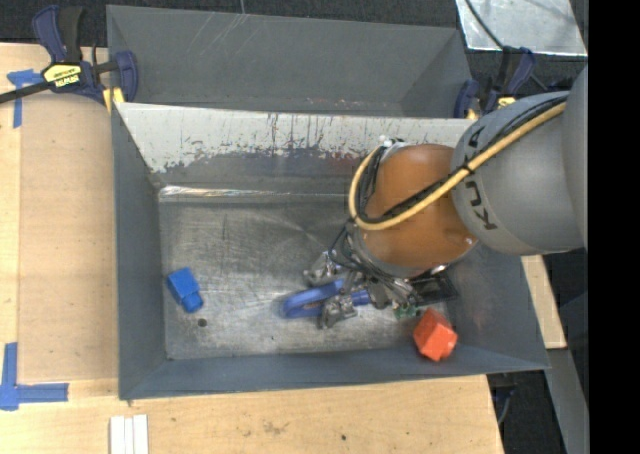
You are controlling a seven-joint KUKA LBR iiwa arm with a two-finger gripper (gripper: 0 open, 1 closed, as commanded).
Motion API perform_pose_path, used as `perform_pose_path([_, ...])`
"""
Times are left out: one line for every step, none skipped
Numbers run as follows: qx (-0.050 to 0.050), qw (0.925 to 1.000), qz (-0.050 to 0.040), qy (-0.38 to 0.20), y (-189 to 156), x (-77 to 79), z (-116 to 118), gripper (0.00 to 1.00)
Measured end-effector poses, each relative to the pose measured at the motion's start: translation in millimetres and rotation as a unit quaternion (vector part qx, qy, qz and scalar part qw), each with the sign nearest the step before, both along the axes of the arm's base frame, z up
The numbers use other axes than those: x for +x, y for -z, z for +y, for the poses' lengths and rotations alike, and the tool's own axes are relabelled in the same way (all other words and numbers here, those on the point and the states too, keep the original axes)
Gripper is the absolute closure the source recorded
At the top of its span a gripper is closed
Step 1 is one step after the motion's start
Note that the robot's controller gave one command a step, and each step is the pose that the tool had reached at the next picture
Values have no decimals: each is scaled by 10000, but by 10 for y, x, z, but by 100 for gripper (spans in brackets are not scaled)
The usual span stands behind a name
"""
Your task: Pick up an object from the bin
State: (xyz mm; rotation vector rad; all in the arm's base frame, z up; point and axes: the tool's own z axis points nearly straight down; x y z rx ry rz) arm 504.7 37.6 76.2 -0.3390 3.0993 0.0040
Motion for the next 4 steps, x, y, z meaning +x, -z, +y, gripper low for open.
perform_pose_path([0,10000,0,2,0,0,0,100])
perform_pose_path([-27,9996,109,-271,-905,-213,-221,100])
perform_pose_path([-27,9996,109,-269,-905,-213,-221,100])
perform_pose_path([-27,9985,127,-535,-1406,-48,-433,100])
